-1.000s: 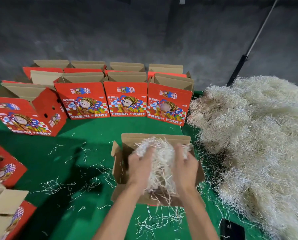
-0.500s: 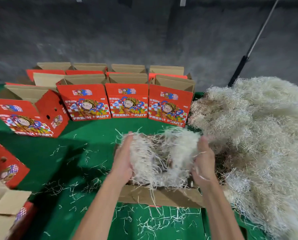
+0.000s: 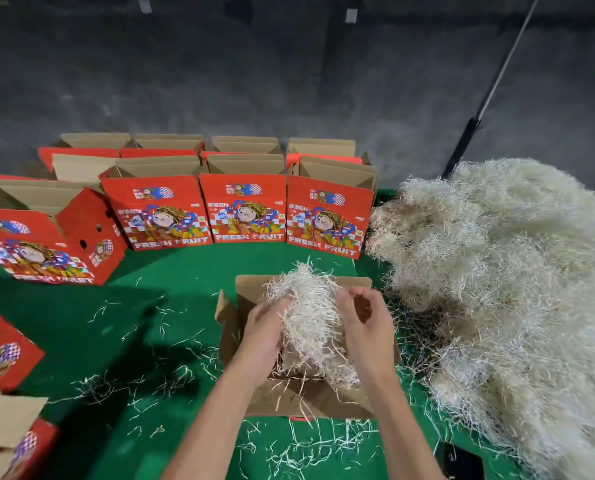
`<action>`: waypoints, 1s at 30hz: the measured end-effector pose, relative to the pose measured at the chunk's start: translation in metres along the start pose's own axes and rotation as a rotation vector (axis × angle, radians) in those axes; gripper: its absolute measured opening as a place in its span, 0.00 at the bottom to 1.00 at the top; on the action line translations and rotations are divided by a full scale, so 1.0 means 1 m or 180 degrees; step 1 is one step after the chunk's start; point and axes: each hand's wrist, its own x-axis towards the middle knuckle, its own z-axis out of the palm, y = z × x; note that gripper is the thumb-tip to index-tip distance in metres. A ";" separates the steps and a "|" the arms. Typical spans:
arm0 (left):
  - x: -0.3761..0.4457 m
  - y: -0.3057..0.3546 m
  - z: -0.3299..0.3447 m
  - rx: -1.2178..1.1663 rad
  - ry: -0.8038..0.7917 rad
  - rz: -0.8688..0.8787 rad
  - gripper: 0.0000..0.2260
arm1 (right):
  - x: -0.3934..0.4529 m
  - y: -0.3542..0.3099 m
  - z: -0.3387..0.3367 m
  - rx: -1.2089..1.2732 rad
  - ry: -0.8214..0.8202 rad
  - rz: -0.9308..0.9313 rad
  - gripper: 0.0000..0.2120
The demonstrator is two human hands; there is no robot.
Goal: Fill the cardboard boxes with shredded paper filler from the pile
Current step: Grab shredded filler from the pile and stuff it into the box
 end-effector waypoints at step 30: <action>-0.016 -0.013 0.037 0.0391 0.0653 0.0895 0.32 | -0.007 -0.004 0.046 0.0178 0.0306 0.0300 0.22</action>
